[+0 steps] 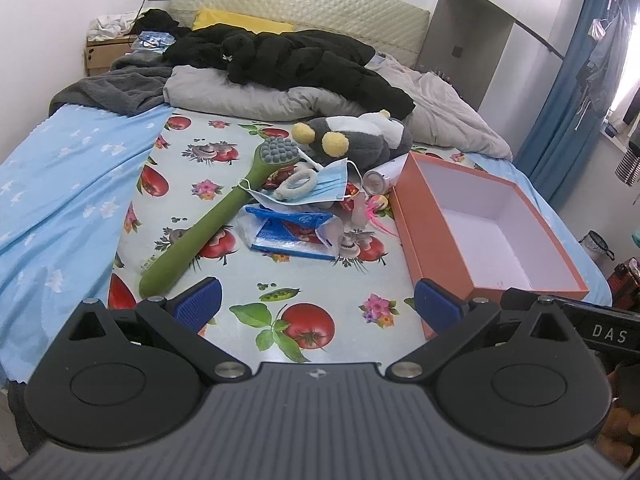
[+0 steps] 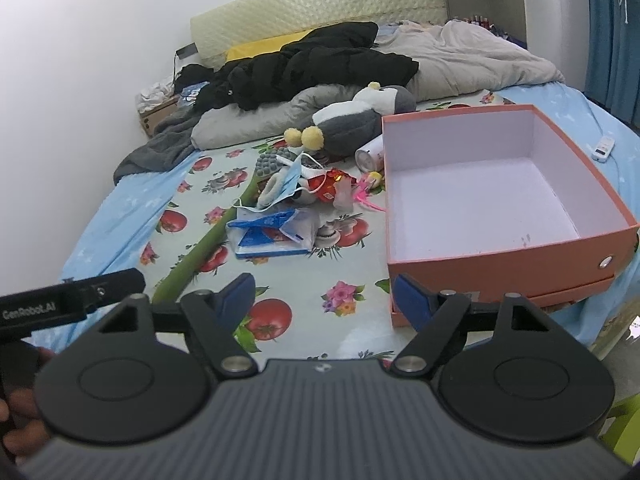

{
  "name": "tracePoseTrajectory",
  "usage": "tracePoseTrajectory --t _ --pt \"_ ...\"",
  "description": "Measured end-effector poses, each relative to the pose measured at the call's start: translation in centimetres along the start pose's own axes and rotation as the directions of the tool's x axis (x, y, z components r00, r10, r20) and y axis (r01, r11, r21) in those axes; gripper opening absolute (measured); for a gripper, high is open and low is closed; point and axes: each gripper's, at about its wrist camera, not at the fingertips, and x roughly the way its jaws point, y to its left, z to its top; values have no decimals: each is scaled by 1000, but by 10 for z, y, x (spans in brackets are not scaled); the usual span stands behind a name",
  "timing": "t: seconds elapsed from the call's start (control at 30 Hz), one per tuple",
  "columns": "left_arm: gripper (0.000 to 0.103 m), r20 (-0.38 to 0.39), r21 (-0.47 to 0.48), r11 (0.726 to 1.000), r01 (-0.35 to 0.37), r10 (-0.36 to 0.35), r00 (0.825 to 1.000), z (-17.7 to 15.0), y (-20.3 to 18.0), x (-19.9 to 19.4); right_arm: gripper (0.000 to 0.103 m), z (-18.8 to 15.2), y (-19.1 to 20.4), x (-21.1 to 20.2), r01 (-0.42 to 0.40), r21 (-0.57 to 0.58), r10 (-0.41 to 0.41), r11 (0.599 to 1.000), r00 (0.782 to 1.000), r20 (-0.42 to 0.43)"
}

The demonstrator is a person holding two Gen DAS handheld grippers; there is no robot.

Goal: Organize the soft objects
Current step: 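Move the left gripper to the blue-and-red snack bag and grasp it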

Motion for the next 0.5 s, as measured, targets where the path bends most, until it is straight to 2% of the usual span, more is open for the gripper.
tracePoseTrajectory --t 0.17,0.23,0.3,0.5 --pt "102 -1 18 1000 12 -12 1000 0 0 16 80 3 0 10 37 -14 -37 999 999 36" --pt "99 -8 12 1000 26 -26 1000 1 2 27 86 8 2 20 46 -36 -44 998 998 35" --pt "96 -17 -3 999 42 -42 999 2 6 40 86 12 3 30 54 -46 -52 997 998 45" --pt "89 -35 -18 998 65 -66 997 7 16 85 86 30 12 71 -14 -74 15 997 1000 22"
